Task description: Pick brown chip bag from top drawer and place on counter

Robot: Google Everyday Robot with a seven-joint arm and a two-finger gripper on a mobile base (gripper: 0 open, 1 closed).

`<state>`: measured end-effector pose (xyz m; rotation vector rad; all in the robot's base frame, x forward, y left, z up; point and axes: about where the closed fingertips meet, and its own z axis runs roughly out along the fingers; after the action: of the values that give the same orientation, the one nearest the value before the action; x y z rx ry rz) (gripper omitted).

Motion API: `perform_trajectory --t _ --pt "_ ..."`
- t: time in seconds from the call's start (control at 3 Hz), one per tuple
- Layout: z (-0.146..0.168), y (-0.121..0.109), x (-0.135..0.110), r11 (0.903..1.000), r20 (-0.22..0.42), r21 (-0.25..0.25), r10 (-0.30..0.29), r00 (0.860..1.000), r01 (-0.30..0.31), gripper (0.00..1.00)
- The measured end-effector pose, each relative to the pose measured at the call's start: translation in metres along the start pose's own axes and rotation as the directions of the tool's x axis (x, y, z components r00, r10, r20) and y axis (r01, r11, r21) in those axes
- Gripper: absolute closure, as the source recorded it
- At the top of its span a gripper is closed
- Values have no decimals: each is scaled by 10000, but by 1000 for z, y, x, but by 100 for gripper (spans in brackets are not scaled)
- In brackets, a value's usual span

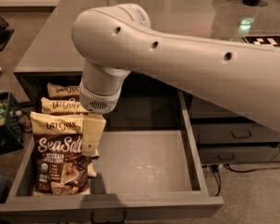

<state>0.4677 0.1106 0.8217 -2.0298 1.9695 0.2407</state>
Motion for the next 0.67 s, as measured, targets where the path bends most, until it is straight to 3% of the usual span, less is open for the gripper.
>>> perform_trajectory --t 0.33,0.67 --pt "31 2 -23 9960 587 -853 -214 9980 264 0" --pt "37 3 -22 9945 627 -1008 -205 9978 268 0"
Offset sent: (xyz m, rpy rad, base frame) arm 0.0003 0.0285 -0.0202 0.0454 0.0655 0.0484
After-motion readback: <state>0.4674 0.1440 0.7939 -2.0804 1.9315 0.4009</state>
